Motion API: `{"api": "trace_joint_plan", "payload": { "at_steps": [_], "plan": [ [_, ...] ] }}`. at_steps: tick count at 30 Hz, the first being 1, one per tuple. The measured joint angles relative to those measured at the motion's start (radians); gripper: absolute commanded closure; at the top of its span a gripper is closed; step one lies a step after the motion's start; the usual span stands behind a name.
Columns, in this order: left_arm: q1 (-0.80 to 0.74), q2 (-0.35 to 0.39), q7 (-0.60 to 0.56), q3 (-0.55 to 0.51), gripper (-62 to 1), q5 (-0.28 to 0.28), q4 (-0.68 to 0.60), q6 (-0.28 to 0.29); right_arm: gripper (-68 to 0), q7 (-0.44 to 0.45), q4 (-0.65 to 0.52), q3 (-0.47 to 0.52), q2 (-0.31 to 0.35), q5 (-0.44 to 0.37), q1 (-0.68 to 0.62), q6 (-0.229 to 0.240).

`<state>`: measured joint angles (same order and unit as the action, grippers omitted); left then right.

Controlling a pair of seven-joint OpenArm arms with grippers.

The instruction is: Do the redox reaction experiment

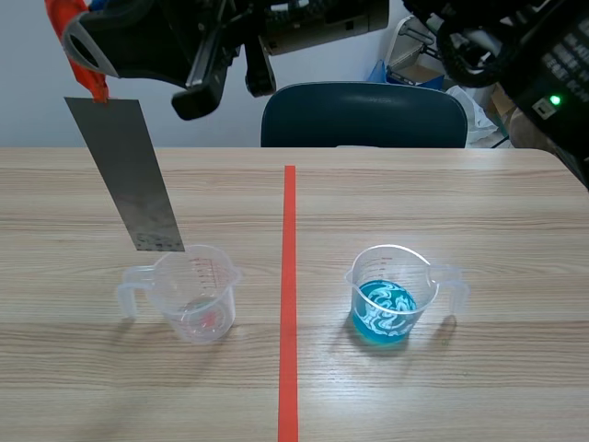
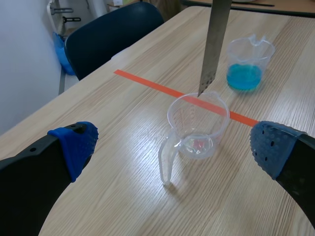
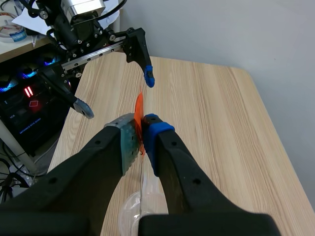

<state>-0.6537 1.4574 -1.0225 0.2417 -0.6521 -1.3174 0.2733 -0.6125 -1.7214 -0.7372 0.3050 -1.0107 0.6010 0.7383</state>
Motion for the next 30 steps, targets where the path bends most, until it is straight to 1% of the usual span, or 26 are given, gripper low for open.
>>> {"api": "trace_joint_plan", "payload": {
  "at_steps": [25, 30],
  "plan": [
    [0.000, 0.000, -0.001, 0.000, -62.3, 0.000, 0.000, 0.000, -0.8, -0.022, 0.000, 0.000, 0.000, 0.000, 0.000, 0.000],
    [0.000, -0.012, 0.000, 0.000, -62.3, 0.001, 0.000, 0.000, -0.8, -0.022, 0.000, 0.000, 0.000, 0.000, 0.000, 0.000]
  ]
}}
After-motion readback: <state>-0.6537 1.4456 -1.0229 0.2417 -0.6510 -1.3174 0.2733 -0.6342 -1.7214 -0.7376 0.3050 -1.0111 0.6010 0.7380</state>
